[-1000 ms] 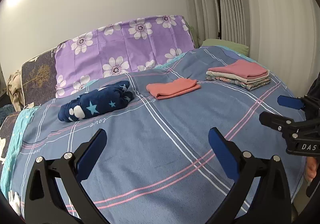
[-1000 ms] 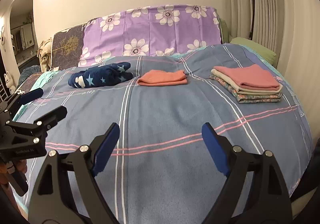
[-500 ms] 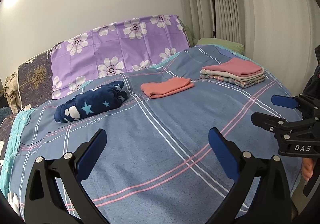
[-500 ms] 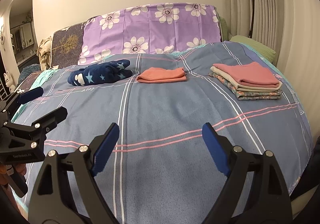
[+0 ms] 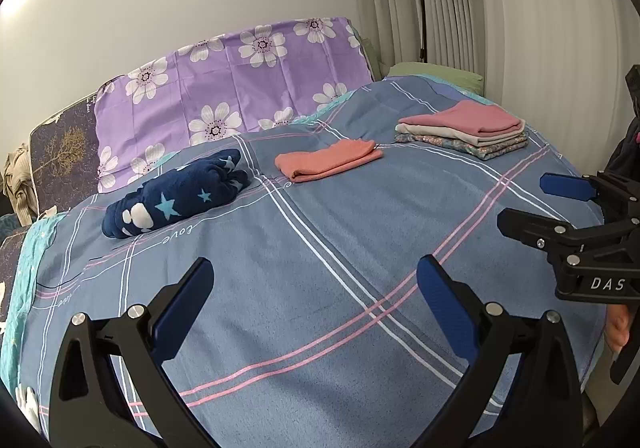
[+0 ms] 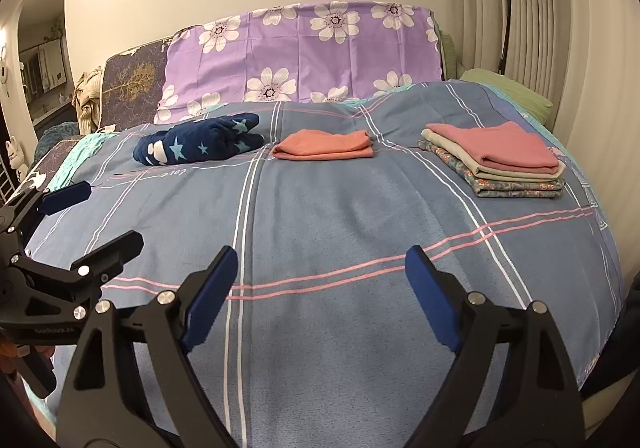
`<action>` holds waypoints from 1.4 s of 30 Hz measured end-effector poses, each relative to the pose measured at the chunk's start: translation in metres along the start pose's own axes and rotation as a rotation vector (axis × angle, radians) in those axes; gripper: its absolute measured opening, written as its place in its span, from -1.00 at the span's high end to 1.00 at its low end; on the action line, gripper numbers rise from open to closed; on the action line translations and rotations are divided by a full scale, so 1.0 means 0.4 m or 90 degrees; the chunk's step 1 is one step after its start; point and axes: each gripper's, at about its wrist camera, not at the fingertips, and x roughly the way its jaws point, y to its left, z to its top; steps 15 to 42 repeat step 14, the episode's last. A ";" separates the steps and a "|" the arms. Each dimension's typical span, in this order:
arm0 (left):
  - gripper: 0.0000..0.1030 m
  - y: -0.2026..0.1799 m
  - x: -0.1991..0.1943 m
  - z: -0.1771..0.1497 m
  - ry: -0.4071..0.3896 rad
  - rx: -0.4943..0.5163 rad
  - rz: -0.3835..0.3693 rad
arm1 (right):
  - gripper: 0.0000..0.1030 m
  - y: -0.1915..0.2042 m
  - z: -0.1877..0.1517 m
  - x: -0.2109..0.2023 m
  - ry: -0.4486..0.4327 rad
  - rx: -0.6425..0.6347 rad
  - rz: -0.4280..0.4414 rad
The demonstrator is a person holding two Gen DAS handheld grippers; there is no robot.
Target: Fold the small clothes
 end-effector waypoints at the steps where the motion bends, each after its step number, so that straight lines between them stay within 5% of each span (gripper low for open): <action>1: -0.97 0.000 0.001 0.001 0.001 0.000 0.000 | -0.69 0.000 -0.001 0.001 0.001 0.000 0.000; 42: -0.97 -0.003 0.001 -0.006 0.003 0.009 0.006 | -0.72 -0.001 -0.004 0.010 0.006 -0.004 -0.005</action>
